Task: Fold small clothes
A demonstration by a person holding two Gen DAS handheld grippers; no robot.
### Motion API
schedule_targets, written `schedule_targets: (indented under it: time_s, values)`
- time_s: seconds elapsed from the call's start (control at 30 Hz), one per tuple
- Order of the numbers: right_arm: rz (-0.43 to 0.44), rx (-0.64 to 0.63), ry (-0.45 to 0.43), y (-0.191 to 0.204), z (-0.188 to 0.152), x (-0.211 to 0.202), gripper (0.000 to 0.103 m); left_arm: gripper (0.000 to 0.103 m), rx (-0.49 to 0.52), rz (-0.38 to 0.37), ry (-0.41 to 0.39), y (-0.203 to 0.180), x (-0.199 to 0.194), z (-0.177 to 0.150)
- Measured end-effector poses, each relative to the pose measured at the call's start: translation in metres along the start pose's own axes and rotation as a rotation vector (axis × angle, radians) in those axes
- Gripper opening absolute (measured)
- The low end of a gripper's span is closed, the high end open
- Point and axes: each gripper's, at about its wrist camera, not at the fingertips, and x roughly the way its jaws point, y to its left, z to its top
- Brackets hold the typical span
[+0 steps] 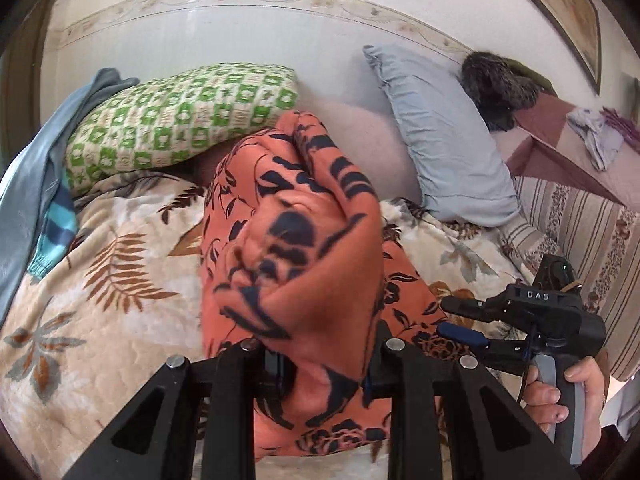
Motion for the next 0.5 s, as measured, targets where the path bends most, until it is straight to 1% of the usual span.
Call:
schedule_targets:
  time_s: [0.13, 0.2, 0.23, 0.27, 0.33, 0.37, 0.43, 0.5]
  values:
    - [0.056, 0.060, -0.053, -0.015, 0.015, -0.031, 0.041, 0.027, 0.097, -0.009, 0.094, -0.069, 0.043, -0.018]
    - [0.090, 0.095, -0.070, -0.024, 0.022, -0.041, 0.041, 0.027, 0.145, -0.011, 0.160, -0.099, 0.067, -0.032]
    - [0.101, 0.112, -0.076, -0.029, 0.025, -0.044, 0.041, 0.027, 0.171, 0.000, 0.193, -0.111, 0.077, -0.039]
    - [0.111, 0.128, -0.079, -0.033, 0.028, -0.046, 0.041, 0.027, 0.205, 0.030, 0.212, -0.120, 0.085, -0.047]
    - [0.144, 0.159, -0.063, -0.039, 0.032, -0.047, 0.041, 0.027, 0.273, 0.087, 0.217, -0.130, 0.091, -0.060]
    - [0.164, 0.174, -0.044, -0.042, 0.034, -0.046, 0.041, 0.027, 0.289, 0.092, 0.216, -0.132, 0.091, -0.063]
    - [0.182, 0.188, -0.011, -0.042, 0.035, -0.039, 0.043, 0.034, 0.300, 0.066, 0.224, -0.133, 0.088, -0.060]
    - [0.171, 0.170, 0.004, -0.041, 0.034, -0.040, 0.045, 0.054, 0.274, -0.007, 0.250, -0.129, 0.080, -0.051]
